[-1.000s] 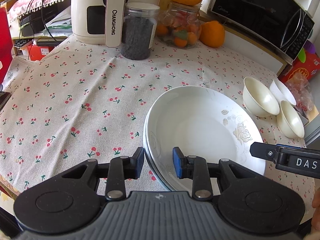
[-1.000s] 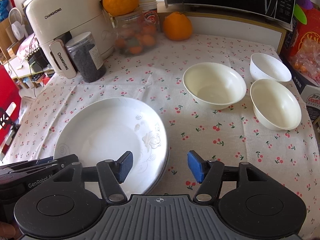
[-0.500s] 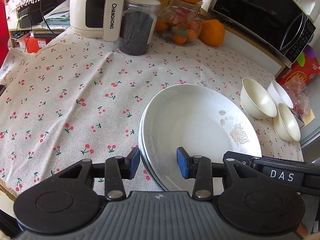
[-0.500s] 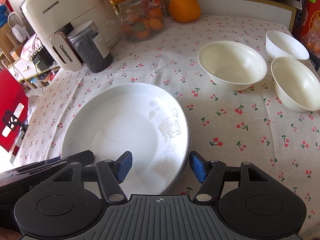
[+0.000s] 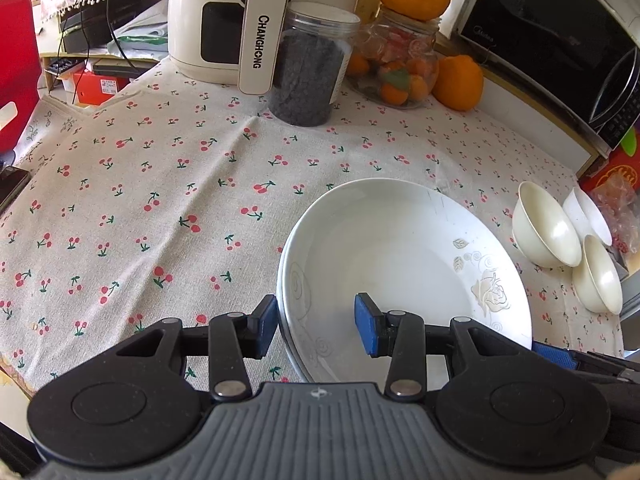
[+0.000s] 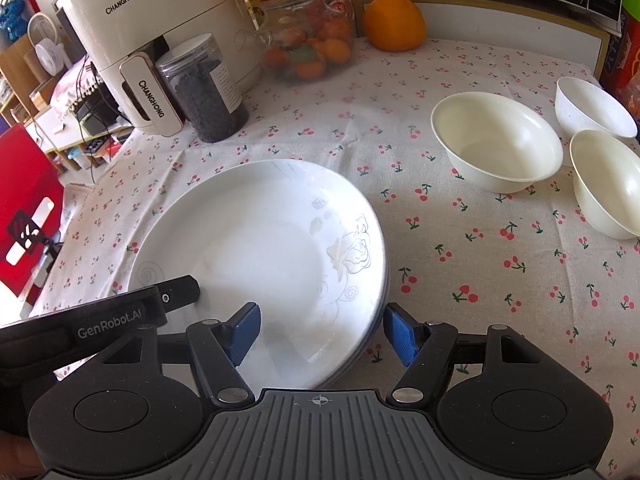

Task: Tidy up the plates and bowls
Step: 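Move both open grippers toward a white bowl on the cloth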

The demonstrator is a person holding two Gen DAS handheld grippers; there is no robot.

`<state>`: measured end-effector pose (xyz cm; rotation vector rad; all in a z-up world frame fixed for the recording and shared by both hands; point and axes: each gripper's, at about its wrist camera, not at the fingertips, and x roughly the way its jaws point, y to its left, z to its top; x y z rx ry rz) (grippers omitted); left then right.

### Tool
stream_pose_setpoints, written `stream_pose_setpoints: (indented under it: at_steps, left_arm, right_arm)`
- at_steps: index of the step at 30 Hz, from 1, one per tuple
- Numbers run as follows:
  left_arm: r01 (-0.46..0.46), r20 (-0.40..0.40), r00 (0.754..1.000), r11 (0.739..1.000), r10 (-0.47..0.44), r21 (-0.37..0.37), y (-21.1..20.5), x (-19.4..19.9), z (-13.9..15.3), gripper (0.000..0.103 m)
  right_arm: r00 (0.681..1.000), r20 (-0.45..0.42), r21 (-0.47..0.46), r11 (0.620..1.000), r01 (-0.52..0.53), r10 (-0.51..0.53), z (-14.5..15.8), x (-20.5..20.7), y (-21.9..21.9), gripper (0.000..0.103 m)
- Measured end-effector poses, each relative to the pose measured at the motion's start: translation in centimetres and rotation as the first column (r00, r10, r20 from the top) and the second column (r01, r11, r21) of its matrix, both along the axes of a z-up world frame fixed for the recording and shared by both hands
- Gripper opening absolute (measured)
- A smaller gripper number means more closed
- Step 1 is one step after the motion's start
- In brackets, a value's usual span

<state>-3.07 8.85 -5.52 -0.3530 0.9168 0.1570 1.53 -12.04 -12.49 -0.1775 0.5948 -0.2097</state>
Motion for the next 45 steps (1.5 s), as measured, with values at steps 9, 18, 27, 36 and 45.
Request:
stream_pose_setpoints:
  at_steps: [9, 18, 27, 36, 45]
  left_arm:
    - [-0.016, 0.015, 1.0, 1.0, 0.016, 0.0, 0.7, -0.4, 0.4, 0.045]
    - [-0.009, 0.089, 0.996, 0.997, 0.002, 0.075, -0.2, -0.4, 2.5, 0.052]
    - [0.034, 0.12, 0.992, 0.996, -0.044, 0.083, -2.4, 0.6, 4.3, 0.062]
    - [0.137, 0.101, 0.983, 0.98, -0.153, 0.145, -7.3, 2.8, 5.4, 0.091]
    - [0.206, 0.037, 0.975, 0.958, -0.217, 0.199, -10.8, 4.7, 5.6, 0.102]
  right_arm:
    - [0.999, 0.016, -0.009, 0.999, -0.042, 0.042, 1.1, -1.3, -0.2, 0.068]
    - [0.998, 0.064, 0.036, 0.999, -0.005, 0.003, 3.2, -3.3, -2.6, 0.068]
    - [0.99, 0.137, 0.102, 0.995, 0.005, -0.019, 6.3, -5.4, -5.0, 0.075]
    - [0.982, 0.16, 0.113, 0.991, 0.078, -0.096, 8.0, -6.7, -7.6, 0.091]
    - [0.965, 0.189, 0.126, 0.979, 0.161, -0.183, 10.8, -7.9, -10.8, 0.098]
